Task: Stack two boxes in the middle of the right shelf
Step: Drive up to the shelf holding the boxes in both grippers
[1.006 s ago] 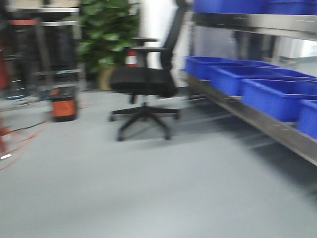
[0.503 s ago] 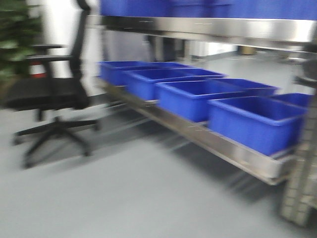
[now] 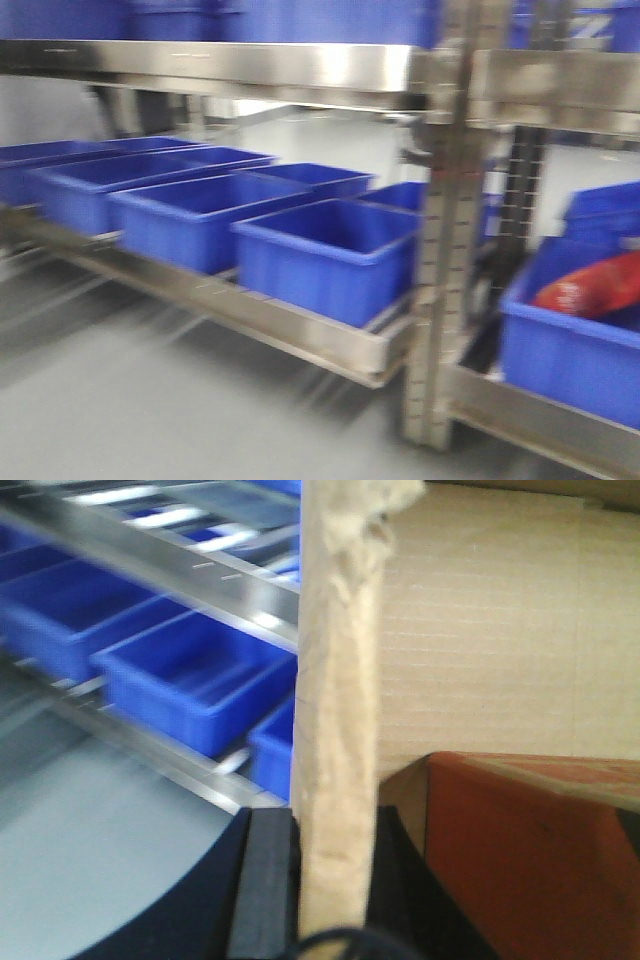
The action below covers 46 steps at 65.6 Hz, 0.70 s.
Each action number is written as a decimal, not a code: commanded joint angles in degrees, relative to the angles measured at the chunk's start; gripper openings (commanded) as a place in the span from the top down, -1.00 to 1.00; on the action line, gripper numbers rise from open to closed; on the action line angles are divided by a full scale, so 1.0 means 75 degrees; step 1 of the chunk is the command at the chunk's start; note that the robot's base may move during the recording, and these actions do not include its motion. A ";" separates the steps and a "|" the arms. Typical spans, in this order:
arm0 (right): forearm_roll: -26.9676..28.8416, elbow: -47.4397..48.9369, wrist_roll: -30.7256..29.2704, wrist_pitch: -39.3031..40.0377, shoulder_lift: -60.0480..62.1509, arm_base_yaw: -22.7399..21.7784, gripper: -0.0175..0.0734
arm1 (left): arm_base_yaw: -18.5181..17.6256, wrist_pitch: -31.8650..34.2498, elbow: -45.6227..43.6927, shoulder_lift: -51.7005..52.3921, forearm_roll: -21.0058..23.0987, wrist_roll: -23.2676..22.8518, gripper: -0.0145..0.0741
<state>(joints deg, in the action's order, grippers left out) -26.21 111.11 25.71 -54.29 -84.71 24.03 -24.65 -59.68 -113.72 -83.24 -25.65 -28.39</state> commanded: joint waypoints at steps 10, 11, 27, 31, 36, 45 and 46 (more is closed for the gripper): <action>-0.0738 0.0040 0.0162 0.0094 0.0103 -0.0136 0.95 | 0.0042 0.0159 -0.0104 0.0170 -0.0269 -0.0040 0.92; -0.0738 0.0040 0.0162 0.0094 0.0103 -0.0136 0.95 | 0.0042 0.0159 -0.0104 0.0170 -0.0269 -0.0040 0.92; -0.0738 0.0040 0.0162 0.0094 0.0103 -0.0136 0.95 | 0.0042 0.0159 -0.0104 0.0170 -0.0283 -0.0040 0.92; -0.0738 0.0040 0.0162 0.0094 0.0103 -0.0136 0.95 | 0.0042 0.0159 -0.0104 0.0170 -0.0386 -0.0040 0.92; -0.0738 0.0040 0.0162 0.0094 0.0103 -0.0136 0.95 | 0.0042 0.0159 -0.0104 0.0170 -0.0428 -0.0040 0.92; -0.0738 0.0040 0.0162 0.0094 0.0103 -0.0136 0.95 | 0.0042 0.0159 -0.0104 0.0170 -0.0428 -0.0040 0.92; -0.0738 0.0040 0.0162 0.0094 0.0103 -0.0136 0.95 | 0.0042 0.0159 -0.0104 0.0170 -0.0428 -0.0040 0.92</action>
<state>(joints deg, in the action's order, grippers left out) -26.21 111.11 25.71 -54.29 -84.71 24.03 -24.65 -59.65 -113.72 -83.24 -25.86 -28.39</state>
